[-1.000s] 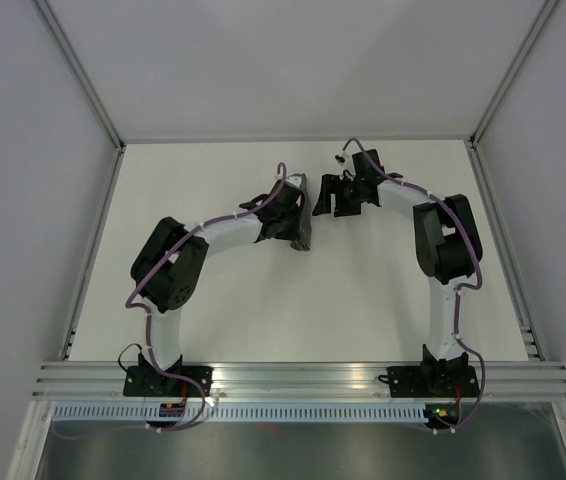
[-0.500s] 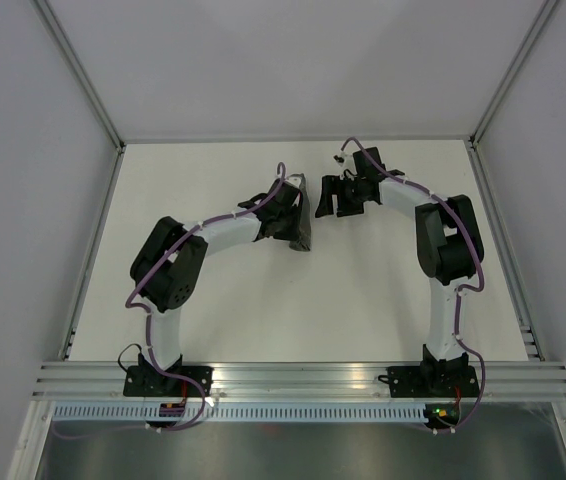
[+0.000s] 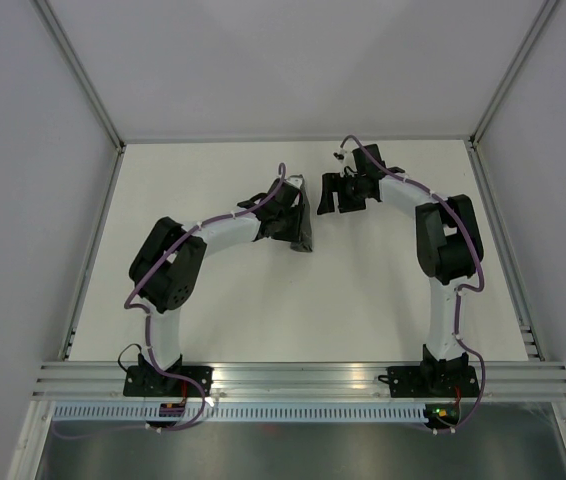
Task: Fold the napkin, place the utensils inside, and roll it up
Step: Roll the napkin with the utensil
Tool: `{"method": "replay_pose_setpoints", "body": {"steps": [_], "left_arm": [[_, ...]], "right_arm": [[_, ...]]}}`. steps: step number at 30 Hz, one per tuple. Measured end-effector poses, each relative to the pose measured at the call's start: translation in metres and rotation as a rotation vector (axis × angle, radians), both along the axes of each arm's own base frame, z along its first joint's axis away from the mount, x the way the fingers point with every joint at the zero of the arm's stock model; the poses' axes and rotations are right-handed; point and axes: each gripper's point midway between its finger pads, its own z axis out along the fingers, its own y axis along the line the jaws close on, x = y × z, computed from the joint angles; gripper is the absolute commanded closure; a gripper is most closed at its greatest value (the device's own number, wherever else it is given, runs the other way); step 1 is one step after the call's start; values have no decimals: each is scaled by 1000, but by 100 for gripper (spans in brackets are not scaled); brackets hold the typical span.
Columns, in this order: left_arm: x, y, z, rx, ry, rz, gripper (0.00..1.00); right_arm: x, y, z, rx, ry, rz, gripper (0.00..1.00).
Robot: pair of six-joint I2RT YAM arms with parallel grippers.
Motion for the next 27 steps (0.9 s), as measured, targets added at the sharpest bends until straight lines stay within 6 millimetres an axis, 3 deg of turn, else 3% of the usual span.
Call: {"method": "replay_pose_setpoints", "body": {"steps": [12,16,19,23,27], "left_arm": [[-3,-2,6,-9,-3,-35,53],[-3,-1,18,-18,-18,-39,49],[-2,1,41,-44,-48,-37,47],[3,14,88,-100,-119,-16,44],[6,50,149,-166,-231,51,41]], "right_arm": [[0,-2,-2,-16,-5,5,17],[0,-3,-3,-20,-5,11,16],[-2,-4,-4,-26,1,16,16],[-6,-6,1,-35,1,31,14],[-6,-13,35,-23,-62,37,9]]}}
